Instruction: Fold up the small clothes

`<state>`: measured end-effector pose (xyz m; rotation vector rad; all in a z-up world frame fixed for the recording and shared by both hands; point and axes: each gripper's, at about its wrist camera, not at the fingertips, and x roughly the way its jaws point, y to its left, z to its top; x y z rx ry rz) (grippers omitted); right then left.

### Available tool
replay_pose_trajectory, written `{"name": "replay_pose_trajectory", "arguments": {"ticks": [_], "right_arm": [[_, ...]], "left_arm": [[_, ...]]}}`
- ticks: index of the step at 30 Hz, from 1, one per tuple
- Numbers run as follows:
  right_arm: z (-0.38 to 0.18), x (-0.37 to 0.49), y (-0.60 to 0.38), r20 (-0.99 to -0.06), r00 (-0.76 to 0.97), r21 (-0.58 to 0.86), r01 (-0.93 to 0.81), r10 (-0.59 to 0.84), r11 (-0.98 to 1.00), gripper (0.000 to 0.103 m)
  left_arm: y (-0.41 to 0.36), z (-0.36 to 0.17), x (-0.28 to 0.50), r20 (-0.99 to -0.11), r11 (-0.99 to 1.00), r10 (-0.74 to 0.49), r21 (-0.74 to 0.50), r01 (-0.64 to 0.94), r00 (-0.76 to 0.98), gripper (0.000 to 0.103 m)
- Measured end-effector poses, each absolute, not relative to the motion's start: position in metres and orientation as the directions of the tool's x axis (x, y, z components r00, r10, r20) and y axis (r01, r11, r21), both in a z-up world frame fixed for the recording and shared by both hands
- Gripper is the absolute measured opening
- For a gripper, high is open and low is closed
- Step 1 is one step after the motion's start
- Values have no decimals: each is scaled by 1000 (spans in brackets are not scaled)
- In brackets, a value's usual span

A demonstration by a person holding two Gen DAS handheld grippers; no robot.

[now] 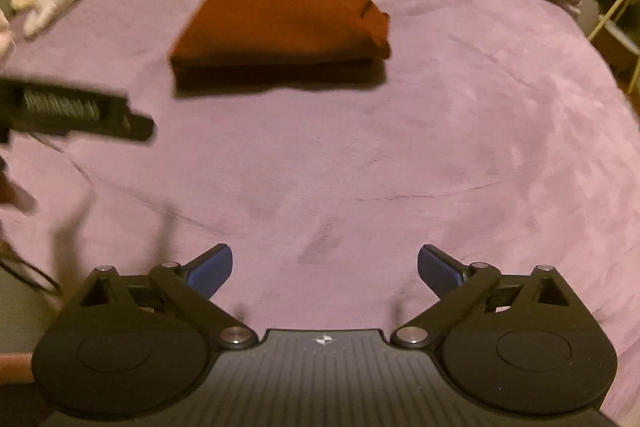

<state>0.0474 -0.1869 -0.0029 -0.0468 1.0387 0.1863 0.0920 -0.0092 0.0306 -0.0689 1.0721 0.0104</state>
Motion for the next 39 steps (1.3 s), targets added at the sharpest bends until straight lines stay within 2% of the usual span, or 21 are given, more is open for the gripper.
{"name": "replay_pose_trajectory", "arguments": {"ticks": [9,17,24,27,33,39], "right_arm": [[35,59,-191,-840,523,109,-94,142,990,99],[60,66,-184,-864,495,38,-114,90,993,99],[72,77,-193,-862,491,101,-74,124,992,99],[74,85,-190,-867,489,73,-71,99,995,99],[71,103,-180,-895,442,39,-47,56,998,99],[76,110,-166,-881,474,-30,-52,-2,998,99]], "left_arm": [[-9,58,94,-886,1000,6,6,-2,464,103],[-11,90,103,-871,1000,12,8,-11,491,103],[-3,106,109,-860,998,-52,-67,-13,507,103],[-7,106,110,-861,999,-45,-33,33,506,103],[-20,93,118,-873,995,64,91,34,483,103],[-16,87,123,-888,996,69,86,16,455,103]]}}
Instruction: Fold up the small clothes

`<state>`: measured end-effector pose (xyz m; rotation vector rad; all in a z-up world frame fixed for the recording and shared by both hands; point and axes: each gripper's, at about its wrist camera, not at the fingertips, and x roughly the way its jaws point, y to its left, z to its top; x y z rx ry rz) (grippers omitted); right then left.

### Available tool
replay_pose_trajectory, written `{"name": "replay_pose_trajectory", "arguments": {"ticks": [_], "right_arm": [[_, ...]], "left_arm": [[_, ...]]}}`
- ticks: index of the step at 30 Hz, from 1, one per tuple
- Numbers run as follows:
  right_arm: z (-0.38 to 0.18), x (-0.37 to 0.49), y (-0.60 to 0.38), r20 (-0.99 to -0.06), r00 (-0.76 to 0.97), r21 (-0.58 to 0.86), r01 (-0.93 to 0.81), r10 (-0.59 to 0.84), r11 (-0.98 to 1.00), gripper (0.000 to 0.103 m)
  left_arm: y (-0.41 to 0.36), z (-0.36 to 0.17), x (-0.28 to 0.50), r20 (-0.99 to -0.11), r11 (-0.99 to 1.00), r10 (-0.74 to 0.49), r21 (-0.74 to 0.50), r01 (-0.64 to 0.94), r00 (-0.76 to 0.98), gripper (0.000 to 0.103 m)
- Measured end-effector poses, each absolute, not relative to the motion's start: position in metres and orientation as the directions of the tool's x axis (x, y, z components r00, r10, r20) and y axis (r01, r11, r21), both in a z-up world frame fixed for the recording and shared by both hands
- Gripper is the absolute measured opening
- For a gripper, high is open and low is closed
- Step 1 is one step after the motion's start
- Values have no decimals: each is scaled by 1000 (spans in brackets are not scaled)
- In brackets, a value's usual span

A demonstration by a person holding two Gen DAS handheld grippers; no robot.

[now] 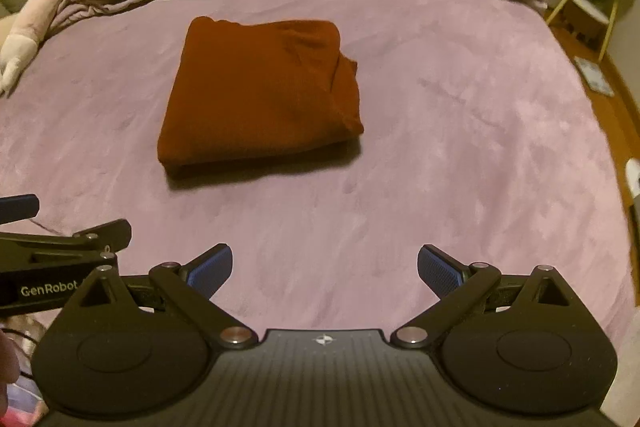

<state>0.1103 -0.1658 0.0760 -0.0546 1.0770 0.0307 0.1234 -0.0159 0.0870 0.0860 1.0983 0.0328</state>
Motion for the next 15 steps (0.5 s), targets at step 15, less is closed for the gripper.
{"name": "replay_pose_trajectory", "arguments": {"ticks": [15], "right_arm": [[79,117,-151,-873,488,-75,-93,-20,993,99]], "left_arm": [[-6,83,125,-901,997,73,75,-12,427,103]]}}
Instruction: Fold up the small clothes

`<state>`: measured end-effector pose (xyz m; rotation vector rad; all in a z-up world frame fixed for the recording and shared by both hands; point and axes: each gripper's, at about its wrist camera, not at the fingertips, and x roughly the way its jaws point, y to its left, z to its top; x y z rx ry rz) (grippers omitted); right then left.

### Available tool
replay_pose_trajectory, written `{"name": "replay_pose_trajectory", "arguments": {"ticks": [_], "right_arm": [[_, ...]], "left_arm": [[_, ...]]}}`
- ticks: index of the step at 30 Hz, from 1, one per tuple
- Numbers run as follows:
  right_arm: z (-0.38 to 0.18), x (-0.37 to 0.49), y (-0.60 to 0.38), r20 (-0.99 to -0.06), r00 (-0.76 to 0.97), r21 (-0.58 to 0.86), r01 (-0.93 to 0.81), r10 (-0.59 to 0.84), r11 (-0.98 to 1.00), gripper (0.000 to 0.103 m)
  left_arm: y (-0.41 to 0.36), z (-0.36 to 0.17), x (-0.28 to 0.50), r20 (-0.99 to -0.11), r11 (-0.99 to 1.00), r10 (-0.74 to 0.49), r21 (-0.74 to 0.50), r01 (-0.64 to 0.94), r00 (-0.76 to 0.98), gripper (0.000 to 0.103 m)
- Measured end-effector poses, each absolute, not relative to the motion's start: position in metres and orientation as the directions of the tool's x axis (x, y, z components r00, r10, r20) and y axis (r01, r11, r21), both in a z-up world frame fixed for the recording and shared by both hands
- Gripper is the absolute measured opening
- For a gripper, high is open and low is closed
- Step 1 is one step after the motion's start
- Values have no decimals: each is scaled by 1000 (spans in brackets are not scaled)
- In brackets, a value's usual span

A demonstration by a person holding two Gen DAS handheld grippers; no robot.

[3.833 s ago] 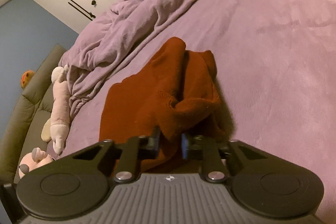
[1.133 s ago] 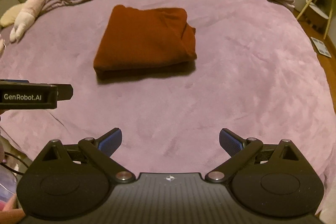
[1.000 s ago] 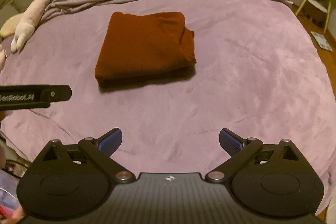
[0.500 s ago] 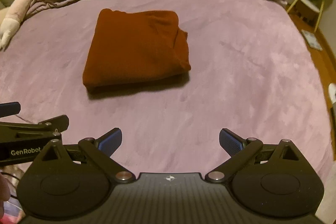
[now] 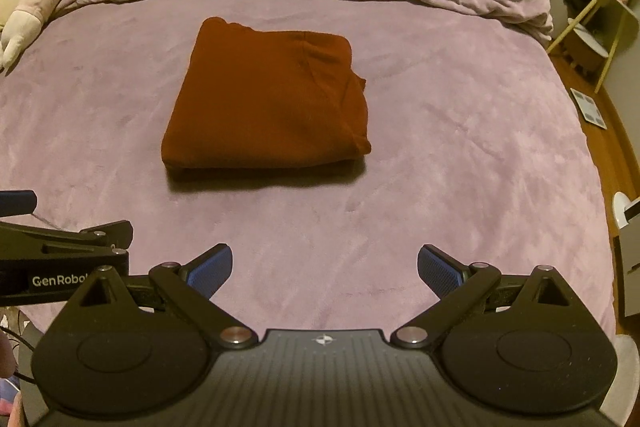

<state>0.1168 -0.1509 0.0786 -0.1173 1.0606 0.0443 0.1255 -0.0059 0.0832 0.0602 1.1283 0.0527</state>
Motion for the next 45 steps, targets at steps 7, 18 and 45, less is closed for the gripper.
{"name": "replay_pose_trajectory", "arguments": {"ticks": [7,18,45], "right_arm": [[79,115,-149,-870,493,-77,-98,-18,992,99],[81,115,-148,-868,496,-74,-101,-15,992,99],[83,112,-149,-866,500,-76,-105,-13,992,99]], "left_arm": [[-6,84,125,-902,997,72,75,-10,426,103],[-3,84,127,-900,997,81,79,-22,429,103],[2,82,126,-906,997,80,75,-28,415,103]]}}
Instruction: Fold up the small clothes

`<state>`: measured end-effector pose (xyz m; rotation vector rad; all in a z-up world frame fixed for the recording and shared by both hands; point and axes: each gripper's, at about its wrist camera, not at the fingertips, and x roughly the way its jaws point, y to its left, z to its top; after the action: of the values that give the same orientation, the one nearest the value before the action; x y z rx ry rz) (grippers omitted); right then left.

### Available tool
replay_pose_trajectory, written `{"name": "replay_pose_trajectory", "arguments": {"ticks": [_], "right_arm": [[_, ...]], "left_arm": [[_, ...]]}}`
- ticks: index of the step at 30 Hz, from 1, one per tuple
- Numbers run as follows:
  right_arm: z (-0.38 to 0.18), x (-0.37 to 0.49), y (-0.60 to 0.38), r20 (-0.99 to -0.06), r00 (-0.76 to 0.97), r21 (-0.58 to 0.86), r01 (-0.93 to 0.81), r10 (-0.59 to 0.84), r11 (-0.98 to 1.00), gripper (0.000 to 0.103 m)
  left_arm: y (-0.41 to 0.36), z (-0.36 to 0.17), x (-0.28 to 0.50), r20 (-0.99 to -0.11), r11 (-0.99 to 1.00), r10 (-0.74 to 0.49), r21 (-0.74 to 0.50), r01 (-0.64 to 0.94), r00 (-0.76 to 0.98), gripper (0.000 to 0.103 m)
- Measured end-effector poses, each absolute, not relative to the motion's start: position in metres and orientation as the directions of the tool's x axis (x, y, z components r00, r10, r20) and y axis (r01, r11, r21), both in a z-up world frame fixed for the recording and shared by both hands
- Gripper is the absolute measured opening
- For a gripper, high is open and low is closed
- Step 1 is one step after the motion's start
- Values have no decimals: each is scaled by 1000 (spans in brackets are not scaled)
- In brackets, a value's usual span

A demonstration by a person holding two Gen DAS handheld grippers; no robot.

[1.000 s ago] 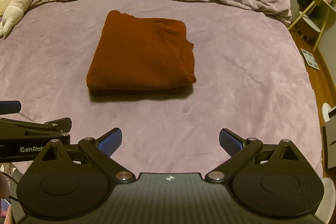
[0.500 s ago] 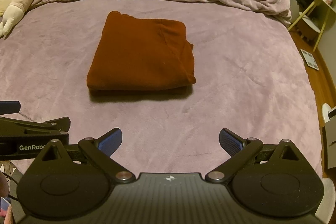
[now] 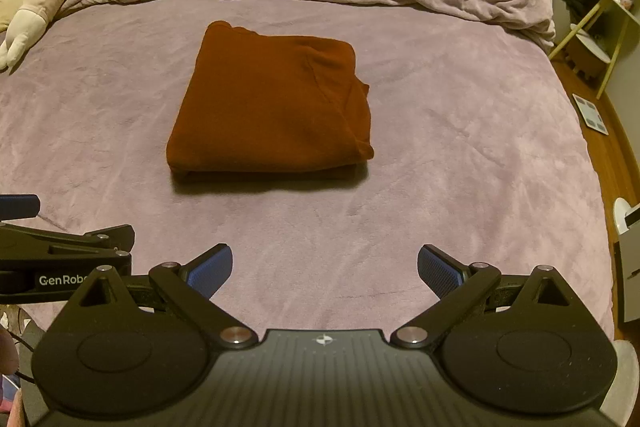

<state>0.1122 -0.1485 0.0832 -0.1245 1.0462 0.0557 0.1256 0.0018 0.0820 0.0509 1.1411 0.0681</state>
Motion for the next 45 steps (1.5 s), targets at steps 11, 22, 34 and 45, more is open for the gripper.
{"name": "replay_pose_trajectory", "arguments": {"ticks": [11,22,34,45], "right_arm": [[83,112,-149,-867,499,-77,-106,-14,991,99],[80,111,-148,-869,494,-81,-106,-19,991,99],[78,110,-151,-871,491,-72,-99,-14,992,99],[77,109,-150,-871,492,-71,-95,-15,993,99]], "left_arm": [[2,81,125,-907,997,80,76,-28,413,103],[1,78,124,-910,997,79,76,-24,406,103],[2,77,123,-909,997,80,77,-25,408,103],[2,77,122,-907,996,83,80,-24,412,103]]}}
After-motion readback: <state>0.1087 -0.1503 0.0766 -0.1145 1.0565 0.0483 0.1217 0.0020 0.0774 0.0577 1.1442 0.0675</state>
